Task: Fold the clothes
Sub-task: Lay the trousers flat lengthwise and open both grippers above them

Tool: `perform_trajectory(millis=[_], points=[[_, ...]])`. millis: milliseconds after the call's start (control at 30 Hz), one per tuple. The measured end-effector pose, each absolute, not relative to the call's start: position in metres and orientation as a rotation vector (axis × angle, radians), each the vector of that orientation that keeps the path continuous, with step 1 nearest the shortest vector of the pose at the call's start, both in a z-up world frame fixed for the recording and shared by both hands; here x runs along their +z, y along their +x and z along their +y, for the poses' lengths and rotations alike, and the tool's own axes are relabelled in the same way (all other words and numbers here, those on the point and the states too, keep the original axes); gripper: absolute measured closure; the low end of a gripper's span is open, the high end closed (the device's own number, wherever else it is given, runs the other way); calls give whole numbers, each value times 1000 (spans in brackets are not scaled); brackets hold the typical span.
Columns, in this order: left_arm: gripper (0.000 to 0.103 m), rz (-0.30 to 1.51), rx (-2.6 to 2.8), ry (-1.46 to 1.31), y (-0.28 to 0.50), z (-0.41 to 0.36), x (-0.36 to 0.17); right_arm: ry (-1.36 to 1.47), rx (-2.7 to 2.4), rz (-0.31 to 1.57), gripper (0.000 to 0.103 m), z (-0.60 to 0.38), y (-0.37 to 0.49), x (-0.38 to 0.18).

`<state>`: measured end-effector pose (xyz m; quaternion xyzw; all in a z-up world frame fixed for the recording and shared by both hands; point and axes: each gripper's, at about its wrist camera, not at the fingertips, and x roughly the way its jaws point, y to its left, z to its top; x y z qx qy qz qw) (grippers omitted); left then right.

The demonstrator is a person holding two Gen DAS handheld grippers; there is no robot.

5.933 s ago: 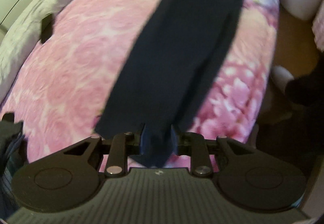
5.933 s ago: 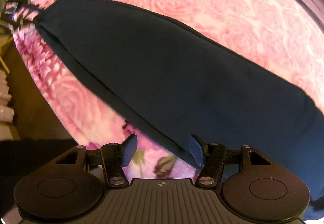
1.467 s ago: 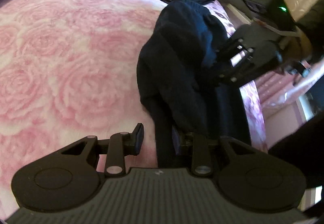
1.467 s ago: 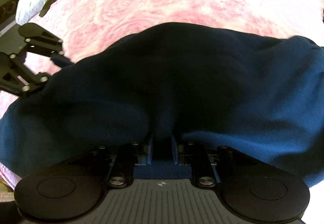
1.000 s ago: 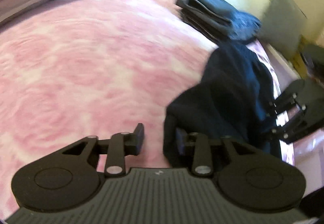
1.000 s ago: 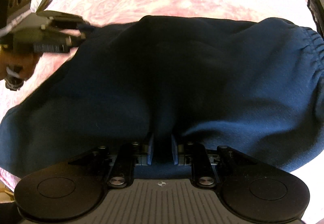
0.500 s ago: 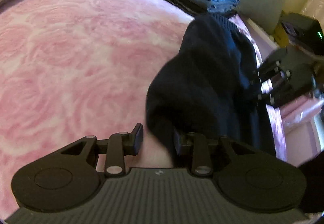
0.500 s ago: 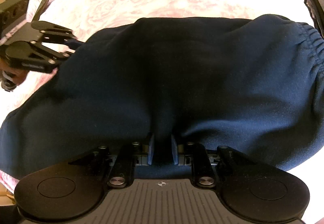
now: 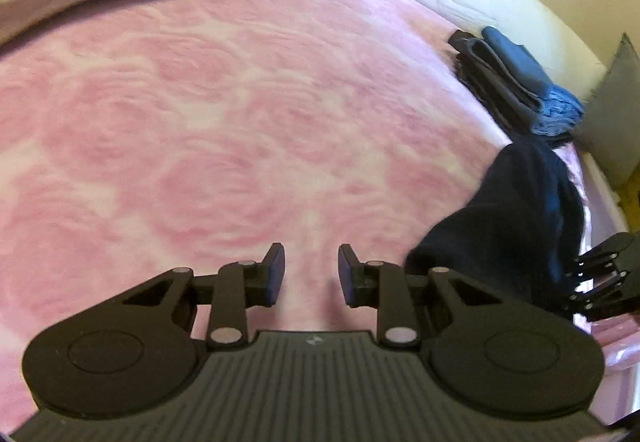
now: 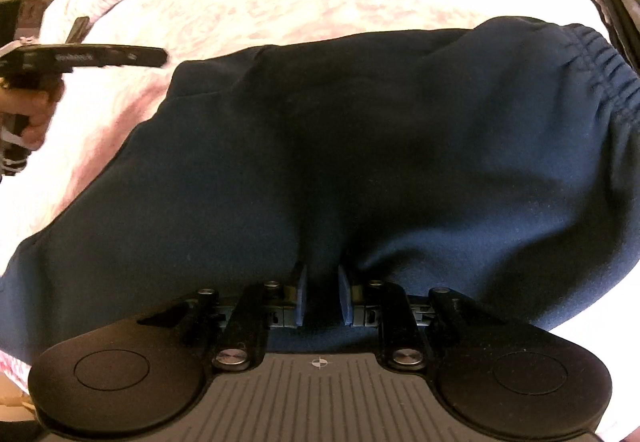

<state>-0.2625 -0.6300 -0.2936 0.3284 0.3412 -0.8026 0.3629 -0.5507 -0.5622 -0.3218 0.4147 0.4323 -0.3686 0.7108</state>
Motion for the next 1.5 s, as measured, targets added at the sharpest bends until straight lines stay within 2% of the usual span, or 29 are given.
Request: perform_trajectory(millis=[200, 333, 400, 500, 533, 567, 600, 733, 833, 1033, 1100, 1167, 1433, 1500], points=[[80, 825, -2309, 919, -320, -607, -278, 887, -869, 976, 82, -569, -567, -305], [78, 754, -2294, 1080, -360, -600, -302, 789, -967, 883, 82, -593, -575, -288], [73, 736, -2273, 1132, -367, -601, -315, 760, -1000, 887, 82, -612, -584, -294], [72, 729, -2259, 1156, -365, -601, -312, 784, -1076, 901, 82, -641, -617, -312], [72, 725, -2256, 1163, -365, -600, -308, 827, -1098, 873, 84, -648, -634, -316], [72, 721, -2252, 1170, -365, -599, -305, 859, -1112, 852, 95, -652, -647, -317], [73, 717, -2248, 1178, -364, -599, -301, 872, -1114, 842, 97, -653, -652, -317], [76, 701, -2234, 1206, -364, -597, -287, 819, -1189, 823, 96, -639, -653, -299], [76, 688, -2200, 1252, -353, -583, -283, 877, -1243, 796, 88, -620, -673, -295], [76, 660, -2109, 1361, -322, -545, -278, 889, -1323, 808, 88, -574, -701, -284], [76, 651, -2078, 1386, -305, -526, -275, 860, -1350, 817, 75, -553, -694, -273], [76, 663, -2037, 1381, -279, -503, -268, 846, -1352, 824, 16, -531, -678, -269], [74, 653, -1942, 1328, -140, -380, -242, 817, -1221, 821, 14, -428, -563, -265], [70, 638, -1959, 1298, -98, -343, -235, 767, -1201, 817, 14, -396, -524, -258]])
